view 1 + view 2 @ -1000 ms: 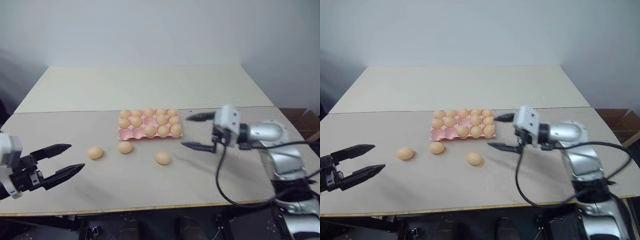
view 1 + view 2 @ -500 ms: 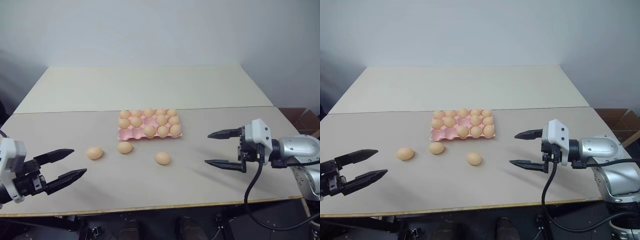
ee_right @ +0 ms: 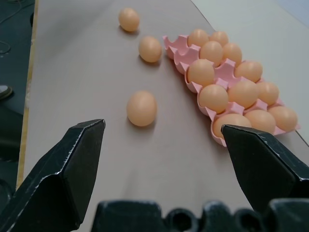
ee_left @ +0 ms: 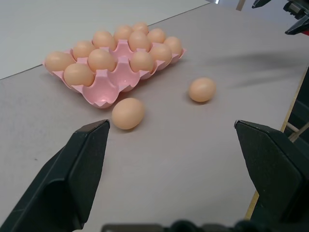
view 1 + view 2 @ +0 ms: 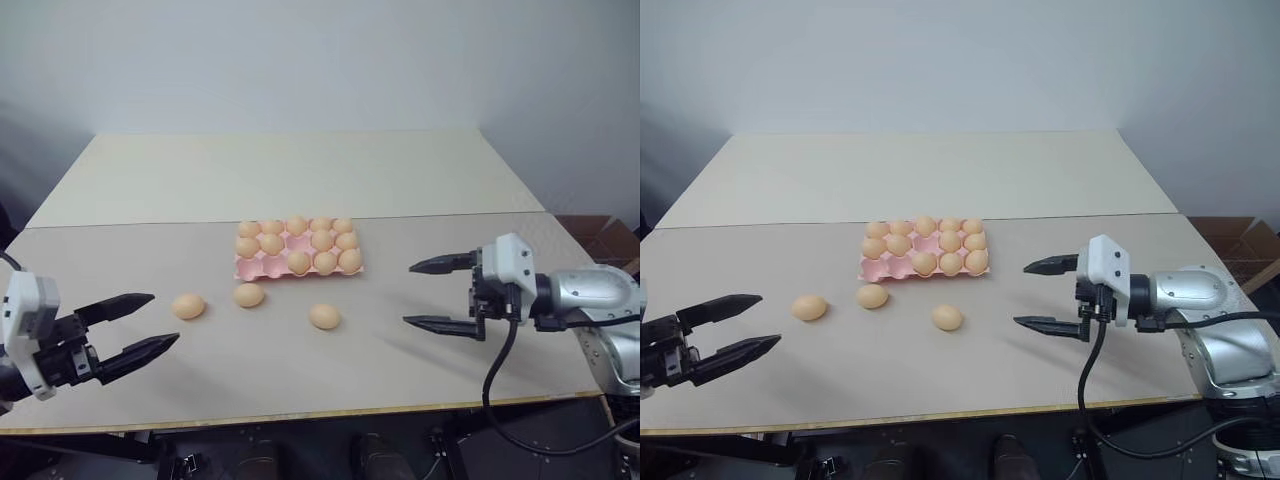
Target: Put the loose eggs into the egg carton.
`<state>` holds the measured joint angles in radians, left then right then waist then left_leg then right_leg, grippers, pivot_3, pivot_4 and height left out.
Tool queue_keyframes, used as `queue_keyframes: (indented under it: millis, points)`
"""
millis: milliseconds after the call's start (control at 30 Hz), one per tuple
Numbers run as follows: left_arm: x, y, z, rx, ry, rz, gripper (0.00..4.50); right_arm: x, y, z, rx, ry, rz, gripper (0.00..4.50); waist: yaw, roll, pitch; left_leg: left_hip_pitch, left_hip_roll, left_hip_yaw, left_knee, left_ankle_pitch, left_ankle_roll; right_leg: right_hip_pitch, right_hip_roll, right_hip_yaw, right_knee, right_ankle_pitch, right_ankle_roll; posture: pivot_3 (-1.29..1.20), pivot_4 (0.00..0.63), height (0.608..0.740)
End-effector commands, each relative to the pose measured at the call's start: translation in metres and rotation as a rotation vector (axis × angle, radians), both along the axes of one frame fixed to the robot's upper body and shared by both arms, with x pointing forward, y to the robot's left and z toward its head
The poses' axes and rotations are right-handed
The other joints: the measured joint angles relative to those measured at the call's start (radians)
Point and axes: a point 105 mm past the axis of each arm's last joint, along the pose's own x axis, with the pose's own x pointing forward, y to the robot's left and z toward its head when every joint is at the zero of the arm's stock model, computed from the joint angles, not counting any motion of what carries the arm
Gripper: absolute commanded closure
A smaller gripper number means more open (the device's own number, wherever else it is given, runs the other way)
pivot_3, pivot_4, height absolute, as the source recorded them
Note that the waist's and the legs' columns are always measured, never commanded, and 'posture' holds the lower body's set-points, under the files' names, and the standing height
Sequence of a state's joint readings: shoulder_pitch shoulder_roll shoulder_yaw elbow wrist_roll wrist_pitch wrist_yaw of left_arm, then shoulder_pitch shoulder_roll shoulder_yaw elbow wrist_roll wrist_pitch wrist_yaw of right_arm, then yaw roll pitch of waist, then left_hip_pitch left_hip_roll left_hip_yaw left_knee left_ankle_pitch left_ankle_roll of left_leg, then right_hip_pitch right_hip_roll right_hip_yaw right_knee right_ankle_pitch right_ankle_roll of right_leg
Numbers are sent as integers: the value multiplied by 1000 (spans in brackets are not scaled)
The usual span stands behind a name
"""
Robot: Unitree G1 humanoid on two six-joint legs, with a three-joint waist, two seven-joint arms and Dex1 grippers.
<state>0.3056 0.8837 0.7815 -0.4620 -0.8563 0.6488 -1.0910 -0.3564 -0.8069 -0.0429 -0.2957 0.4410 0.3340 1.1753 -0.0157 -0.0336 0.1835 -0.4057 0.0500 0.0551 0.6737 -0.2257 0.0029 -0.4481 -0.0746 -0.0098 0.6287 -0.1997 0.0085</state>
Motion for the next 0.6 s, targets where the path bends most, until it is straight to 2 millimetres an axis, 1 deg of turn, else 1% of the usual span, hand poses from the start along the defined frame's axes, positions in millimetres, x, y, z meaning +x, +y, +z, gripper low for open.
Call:
queue_keyframes:
  millis: [33,133,233,267,367,500,600]
  points:
    - [2,-4,7,26,-48,-20,0,4,28,-7,-37,-58,24,15,0,0,0,0,0,0,0,0,0,-1,0,0,1,0,0,0,150,740]
    - [3,-5,8,27,-51,-24,0,11,49,-18,-60,-57,14,15,2,0,0,-1,0,0,0,0,0,-1,0,0,1,0,0,0,150,740]
    - [2,-5,8,29,-55,-27,0,14,73,-33,-100,-42,5,15,2,0,0,-2,0,0,0,0,0,-2,0,0,1,0,0,0,150,740]
    - [1,-5,9,31,-56,-27,0,15,79,-39,-124,-42,1,15,2,-1,-1,-2,0,0,0,0,0,-2,0,0,1,0,0,0,150,740]
    - [0,-5,9,34,-56,-26,0,22,89,-52,-167,-34,-36,15,3,-1,-1,-2,0,0,0,0,0,-2,0,0,1,0,0,0,150,740]
    - [0,-5,9,36,-56,-25,0,27,98,-62,-197,-26,-53,15,4,-1,-1,-2,0,0,2,0,0,-2,0,0,1,0,0,0,150,740]
    - [0,-5,8,38,-55,-26,0,25,106,-66,-190,-4,-43,15,3,-2,-1,-2,0,0,2,0,0,-2,0,0,1,0,0,0,150,740]
